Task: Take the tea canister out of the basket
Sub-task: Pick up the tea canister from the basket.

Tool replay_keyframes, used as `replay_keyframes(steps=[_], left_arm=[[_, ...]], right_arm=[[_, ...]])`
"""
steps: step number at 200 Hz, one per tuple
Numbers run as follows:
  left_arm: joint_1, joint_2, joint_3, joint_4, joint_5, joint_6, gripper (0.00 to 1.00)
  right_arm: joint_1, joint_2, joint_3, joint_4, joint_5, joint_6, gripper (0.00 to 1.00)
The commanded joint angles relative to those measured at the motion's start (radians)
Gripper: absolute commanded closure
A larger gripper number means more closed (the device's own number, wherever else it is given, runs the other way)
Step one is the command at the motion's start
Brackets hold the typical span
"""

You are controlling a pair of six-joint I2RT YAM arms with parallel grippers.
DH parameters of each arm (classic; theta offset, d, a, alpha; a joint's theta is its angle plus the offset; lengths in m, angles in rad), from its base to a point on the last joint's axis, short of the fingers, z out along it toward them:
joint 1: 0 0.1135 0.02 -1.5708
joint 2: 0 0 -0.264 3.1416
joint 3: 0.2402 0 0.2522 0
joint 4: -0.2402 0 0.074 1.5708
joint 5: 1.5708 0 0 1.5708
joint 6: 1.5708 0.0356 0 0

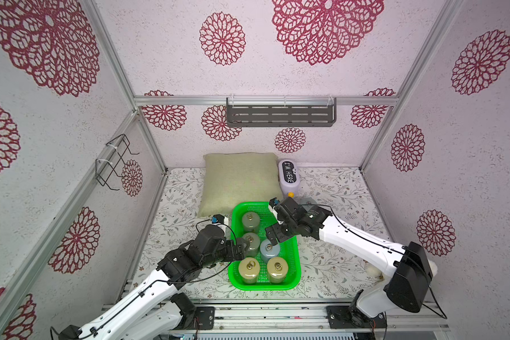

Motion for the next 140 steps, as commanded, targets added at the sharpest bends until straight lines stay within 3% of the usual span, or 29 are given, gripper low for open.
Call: replay_keyframes(steps=[1, 140], left_arm=[[-0.009, -0.025, -0.015, -0.057, 0.024, -0.001, 0.02], [-0.008, -0.057, -0.025, -0.029, 0.003, 0.014, 0.03]], right_arm=[[0.033, 0.021, 0.028, -0.053, -0.018, -0.008, 0.01], [0.095, 0.179, 0.047, -0.094, -0.057, -0.011, 0.01]])
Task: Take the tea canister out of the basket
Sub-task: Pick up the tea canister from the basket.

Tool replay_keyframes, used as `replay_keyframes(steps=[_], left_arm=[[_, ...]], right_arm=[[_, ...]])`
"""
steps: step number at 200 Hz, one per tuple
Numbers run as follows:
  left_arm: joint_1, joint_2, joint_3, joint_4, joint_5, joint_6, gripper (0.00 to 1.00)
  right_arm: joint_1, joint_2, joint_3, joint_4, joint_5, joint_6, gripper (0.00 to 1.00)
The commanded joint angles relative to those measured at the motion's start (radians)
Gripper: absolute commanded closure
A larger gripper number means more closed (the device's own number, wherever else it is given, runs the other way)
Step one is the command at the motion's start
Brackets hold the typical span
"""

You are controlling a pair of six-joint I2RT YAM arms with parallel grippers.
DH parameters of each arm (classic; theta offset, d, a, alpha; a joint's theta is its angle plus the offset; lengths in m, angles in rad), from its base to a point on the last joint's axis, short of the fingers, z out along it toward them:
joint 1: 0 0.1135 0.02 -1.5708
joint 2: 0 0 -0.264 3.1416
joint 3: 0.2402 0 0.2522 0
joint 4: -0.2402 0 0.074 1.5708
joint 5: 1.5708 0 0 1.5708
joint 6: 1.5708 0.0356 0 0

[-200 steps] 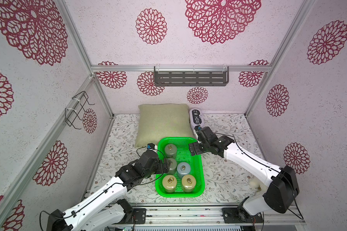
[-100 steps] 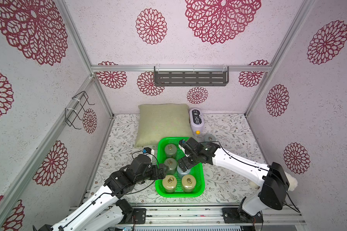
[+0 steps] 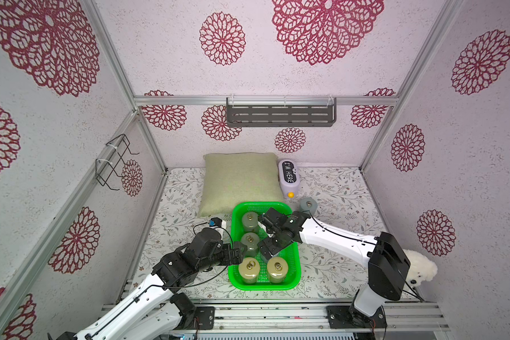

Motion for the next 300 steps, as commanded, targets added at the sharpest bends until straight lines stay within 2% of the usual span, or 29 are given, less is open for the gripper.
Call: replay_keyframes(steps=[1, 137, 159, 207, 300], left_arm=[[-0.009, -0.013, -0.013, 0.015, -0.003, 0.013, 0.03], [-0.009, -0.022, -0.018, 0.013, -0.006, 0.013, 0.03], [-0.009, -0.021, -0.018, 0.015, -0.009, 0.012, 0.03], [-0.009, -0.017, -0.021, 0.015, -0.013, 0.013, 0.03], [-0.009, -0.016, -0.040, 0.094, -0.001, -0.006, 0.03]], right_arm=[[0.009, 0.023, 0.021, -0.018, -0.010, -0.010, 0.01], [0.012, 0.141, 0.028, 0.046, 0.013, -0.017, 0.01], [0.012, 0.151, 0.028, 0.047, 0.011, -0.018, 0.04], [0.013, 0.136, 0.046, 0.037, 0.029, -0.009, 0.24], [0.012, 0.044, 0.098, -0.008, 0.074, 0.010, 0.26]])
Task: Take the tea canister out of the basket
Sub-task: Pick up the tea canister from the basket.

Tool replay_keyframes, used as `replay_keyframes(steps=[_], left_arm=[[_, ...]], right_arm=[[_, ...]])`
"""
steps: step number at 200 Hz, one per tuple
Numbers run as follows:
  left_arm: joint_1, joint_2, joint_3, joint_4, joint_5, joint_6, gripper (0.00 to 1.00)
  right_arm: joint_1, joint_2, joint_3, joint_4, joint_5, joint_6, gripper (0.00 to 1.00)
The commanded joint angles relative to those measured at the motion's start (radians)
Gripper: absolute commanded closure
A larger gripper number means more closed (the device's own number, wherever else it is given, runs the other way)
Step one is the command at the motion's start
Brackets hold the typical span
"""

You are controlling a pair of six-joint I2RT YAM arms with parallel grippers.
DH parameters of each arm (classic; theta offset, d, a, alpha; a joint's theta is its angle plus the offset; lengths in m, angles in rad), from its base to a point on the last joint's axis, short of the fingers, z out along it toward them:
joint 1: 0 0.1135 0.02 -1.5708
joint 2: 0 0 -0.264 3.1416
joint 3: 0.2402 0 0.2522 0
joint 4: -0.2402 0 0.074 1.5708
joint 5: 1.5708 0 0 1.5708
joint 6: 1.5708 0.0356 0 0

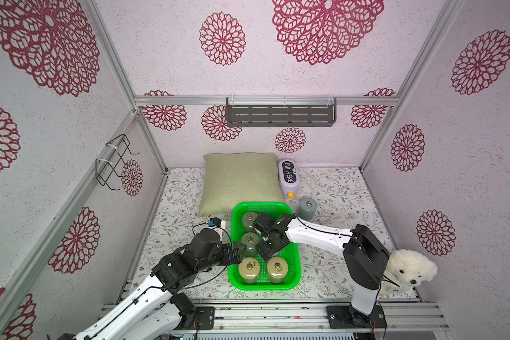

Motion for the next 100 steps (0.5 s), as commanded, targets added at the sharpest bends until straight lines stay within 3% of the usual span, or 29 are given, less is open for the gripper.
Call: replay_keyframes(steps=[1, 55, 100], left_arm=[[-0.009, -0.002, -0.019, 0.065, 0.006, -0.005, 0.03], [-0.010, 0.010, -0.002, 0.147, 0.026, -0.007, 0.02], [-0.010, 0.034, 0.008, 0.208, 0.043, -0.002, 0.03]], right_arm=[[0.005, -0.095, 0.059, -0.024, 0.038, 0.016, 0.26], [-0.019, -0.162, 0.121, -0.074, 0.074, 0.025, 0.27], [-0.100, -0.228, 0.178, -0.115, 0.085, 0.027, 0.27]])
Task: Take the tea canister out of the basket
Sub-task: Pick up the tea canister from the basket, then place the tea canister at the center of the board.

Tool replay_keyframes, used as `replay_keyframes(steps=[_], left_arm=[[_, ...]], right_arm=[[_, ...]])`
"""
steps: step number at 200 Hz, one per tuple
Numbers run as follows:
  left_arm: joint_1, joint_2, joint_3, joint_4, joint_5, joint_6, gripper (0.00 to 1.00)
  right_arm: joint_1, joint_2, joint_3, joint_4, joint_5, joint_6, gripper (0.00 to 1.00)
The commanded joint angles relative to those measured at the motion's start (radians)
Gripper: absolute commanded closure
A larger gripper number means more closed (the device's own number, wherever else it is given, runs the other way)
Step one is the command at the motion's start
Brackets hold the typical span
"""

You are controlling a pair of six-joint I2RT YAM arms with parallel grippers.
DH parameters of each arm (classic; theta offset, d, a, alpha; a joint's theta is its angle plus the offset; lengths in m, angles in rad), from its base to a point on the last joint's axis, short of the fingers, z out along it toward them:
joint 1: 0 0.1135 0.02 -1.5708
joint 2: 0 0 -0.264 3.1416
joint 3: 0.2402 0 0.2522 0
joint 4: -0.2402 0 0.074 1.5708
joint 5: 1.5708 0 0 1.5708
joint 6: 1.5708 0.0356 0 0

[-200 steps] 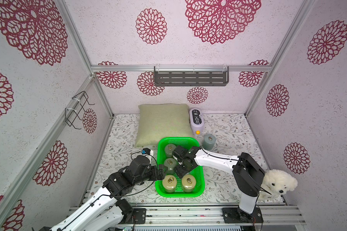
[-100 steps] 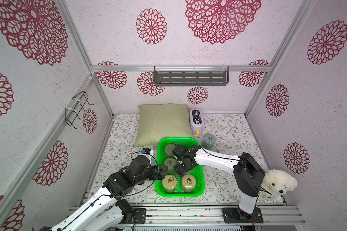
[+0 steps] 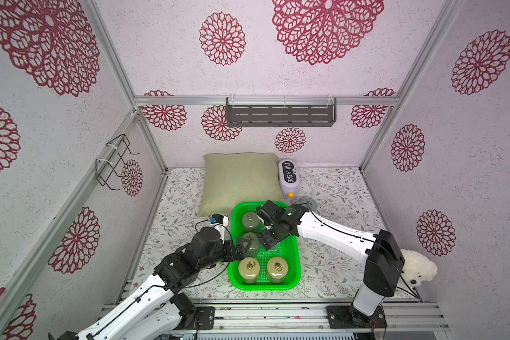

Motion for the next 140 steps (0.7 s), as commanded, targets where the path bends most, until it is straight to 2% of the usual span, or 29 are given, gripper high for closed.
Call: replay_keyframes(steps=[1, 75, 140], left_arm=[[-0.010, 0.018, 0.018, 0.071, 0.019, 0.006, 0.03], [-0.011, 0.069, 0.006, 0.293, 0.073, 0.023, 0.03], [-0.010, 0.077, -0.022, 0.393, 0.105, 0.020, 0.03]], right_arm=[[-0.057, -0.104, 0.066, -0.024, 0.038, 0.018, 0.27], [-0.281, -0.207, 0.058, -0.045, 0.031, 0.007, 0.27], [-0.492, -0.226, -0.013, -0.017, 0.039, -0.028, 0.27]])
